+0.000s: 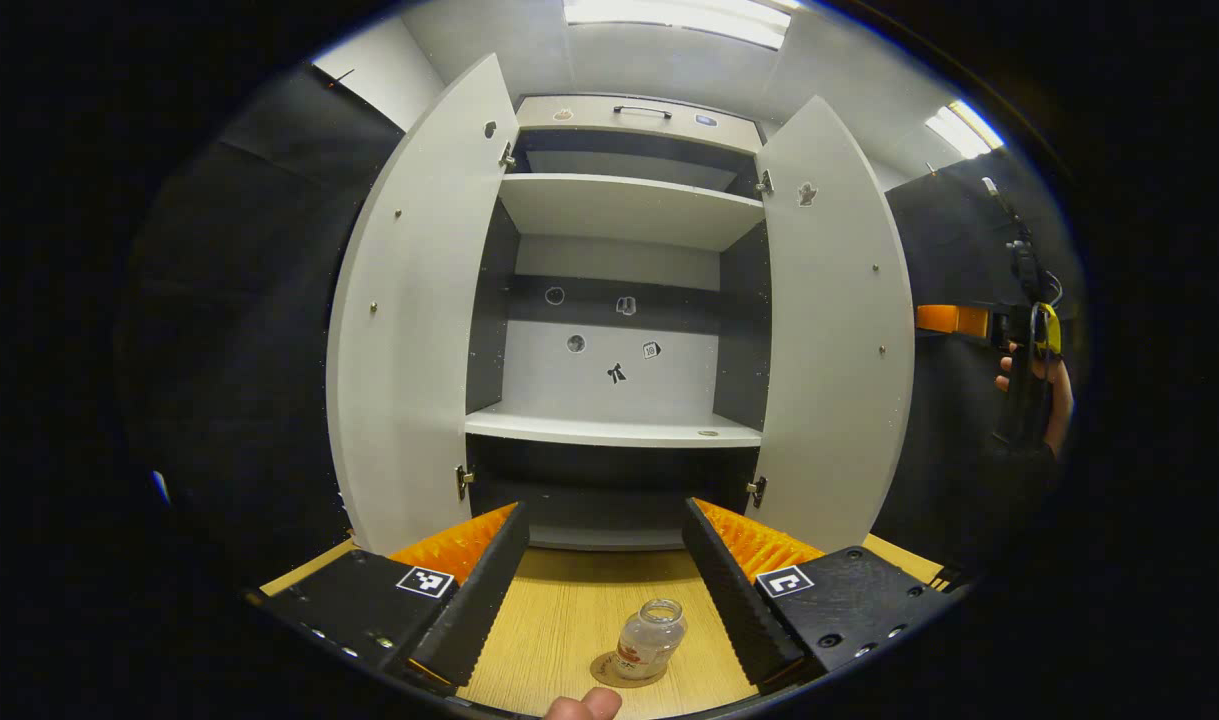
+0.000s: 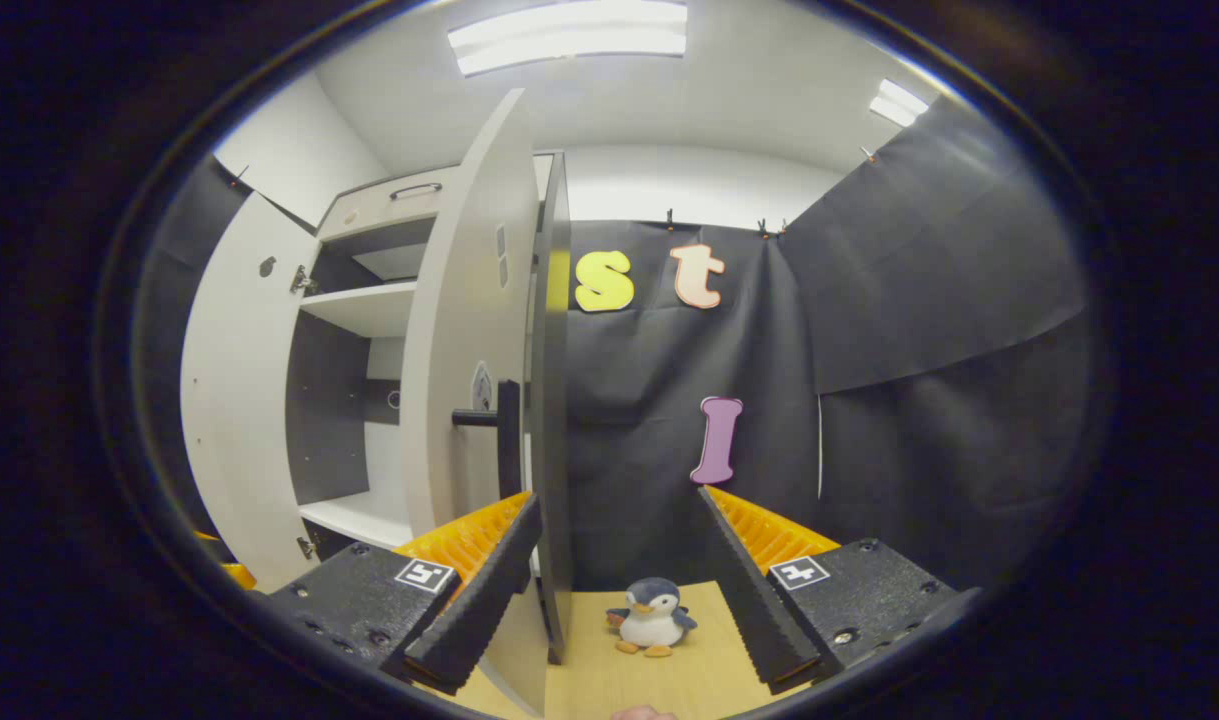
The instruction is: Grasp the bottle in the cabinet with the left hand and place it on the coaster, then close the right door with the right hand and the left door with the left hand.
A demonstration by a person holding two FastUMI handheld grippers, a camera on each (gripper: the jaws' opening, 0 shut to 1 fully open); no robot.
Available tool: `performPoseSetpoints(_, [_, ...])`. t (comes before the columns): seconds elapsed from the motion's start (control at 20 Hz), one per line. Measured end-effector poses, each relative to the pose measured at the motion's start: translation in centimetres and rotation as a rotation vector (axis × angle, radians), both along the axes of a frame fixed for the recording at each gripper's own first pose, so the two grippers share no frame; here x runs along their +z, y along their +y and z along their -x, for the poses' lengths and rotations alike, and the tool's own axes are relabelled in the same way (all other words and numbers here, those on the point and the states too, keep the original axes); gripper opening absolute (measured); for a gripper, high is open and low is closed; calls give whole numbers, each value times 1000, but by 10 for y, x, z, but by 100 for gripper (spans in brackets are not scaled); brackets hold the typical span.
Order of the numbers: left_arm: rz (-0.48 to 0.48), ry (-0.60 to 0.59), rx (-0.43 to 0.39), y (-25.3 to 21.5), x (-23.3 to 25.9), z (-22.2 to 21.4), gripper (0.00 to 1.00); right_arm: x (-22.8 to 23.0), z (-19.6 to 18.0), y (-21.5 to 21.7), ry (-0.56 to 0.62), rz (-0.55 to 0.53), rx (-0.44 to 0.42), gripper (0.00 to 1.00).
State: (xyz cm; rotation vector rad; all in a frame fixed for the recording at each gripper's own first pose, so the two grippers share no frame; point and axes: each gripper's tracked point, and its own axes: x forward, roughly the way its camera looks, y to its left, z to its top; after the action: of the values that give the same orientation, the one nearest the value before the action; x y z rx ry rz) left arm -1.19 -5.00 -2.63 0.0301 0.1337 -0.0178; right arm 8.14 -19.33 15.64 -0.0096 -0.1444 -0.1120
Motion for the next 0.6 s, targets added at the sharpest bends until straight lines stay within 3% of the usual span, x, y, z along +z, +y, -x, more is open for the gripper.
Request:
performPoseSetpoints(0.45, [17, 10, 5, 6, -6, 0, 94, 4, -8, 11, 13, 86, 9, 96])
performPoseSetpoints(0.6, [24, 13, 1, 7, -7, -1, 94, 4, -6, 37, 18, 120, 61, 96])
